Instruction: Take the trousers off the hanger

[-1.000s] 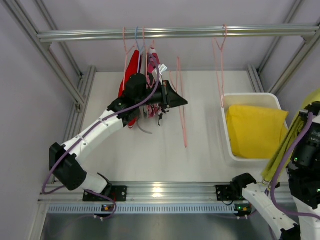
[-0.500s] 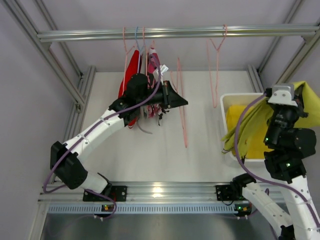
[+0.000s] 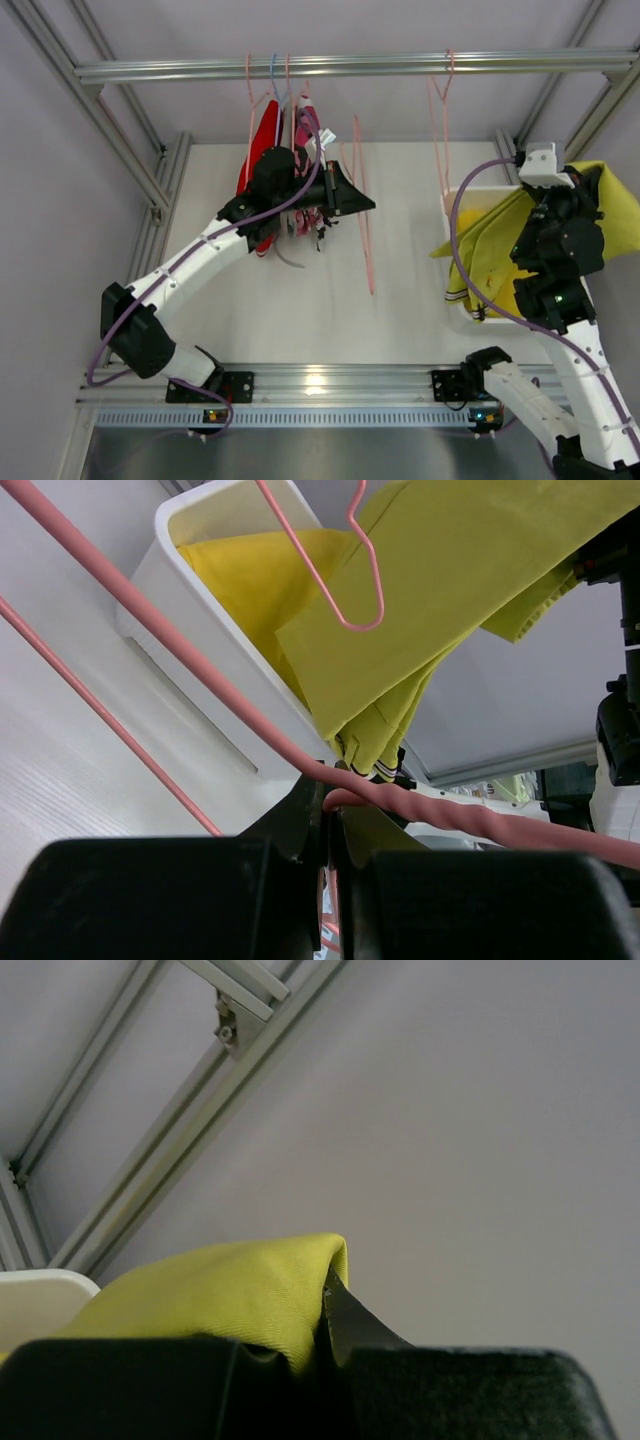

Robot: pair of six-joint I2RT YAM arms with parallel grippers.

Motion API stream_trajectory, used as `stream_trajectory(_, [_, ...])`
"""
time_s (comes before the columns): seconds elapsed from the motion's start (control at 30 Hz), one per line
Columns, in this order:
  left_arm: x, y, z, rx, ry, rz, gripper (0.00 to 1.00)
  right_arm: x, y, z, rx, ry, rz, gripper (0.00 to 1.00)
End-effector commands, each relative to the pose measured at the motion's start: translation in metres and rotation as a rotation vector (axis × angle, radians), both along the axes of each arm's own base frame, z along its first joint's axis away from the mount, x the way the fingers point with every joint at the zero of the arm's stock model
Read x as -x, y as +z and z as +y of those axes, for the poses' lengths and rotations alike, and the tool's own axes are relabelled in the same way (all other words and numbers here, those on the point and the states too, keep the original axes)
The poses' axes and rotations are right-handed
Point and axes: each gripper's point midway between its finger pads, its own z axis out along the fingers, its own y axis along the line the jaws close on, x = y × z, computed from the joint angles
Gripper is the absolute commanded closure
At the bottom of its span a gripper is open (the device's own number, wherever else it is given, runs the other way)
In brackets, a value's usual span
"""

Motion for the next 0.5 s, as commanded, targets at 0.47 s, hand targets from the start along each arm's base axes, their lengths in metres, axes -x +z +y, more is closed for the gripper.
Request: stream_trajectory(0.47, [-0.005, 0.029, -0.001, 0.057, 0.007, -0.065, 1.00, 0.032, 0.018, -0.040, -0.038, -0.252, -0.017, 1.00])
